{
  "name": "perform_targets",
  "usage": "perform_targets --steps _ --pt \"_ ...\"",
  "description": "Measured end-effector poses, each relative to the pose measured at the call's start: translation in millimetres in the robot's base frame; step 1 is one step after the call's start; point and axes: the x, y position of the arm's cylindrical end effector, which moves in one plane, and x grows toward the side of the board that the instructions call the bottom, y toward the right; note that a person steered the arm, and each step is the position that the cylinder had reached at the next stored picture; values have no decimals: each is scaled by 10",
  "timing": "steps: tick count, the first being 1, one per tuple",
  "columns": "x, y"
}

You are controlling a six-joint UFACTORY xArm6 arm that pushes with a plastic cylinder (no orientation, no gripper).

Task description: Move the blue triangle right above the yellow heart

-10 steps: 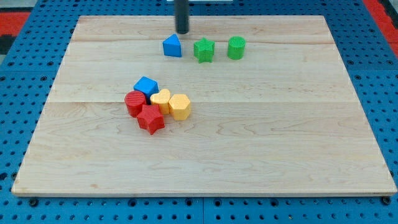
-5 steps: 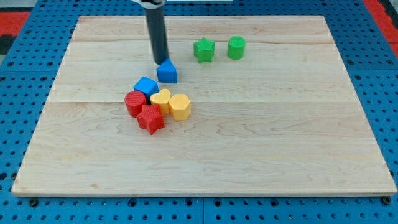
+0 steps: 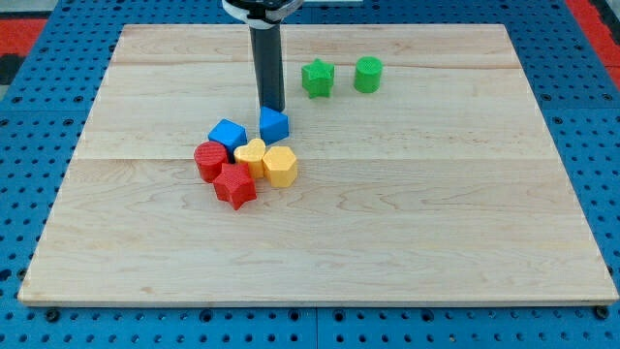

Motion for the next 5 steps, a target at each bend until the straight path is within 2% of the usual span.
perform_targets --steps 1,2,3,4,5 --pt "-305 348" --pt "-834 18" --pt "-1313 124" --pt "-1224 678" --pt "-794 730"
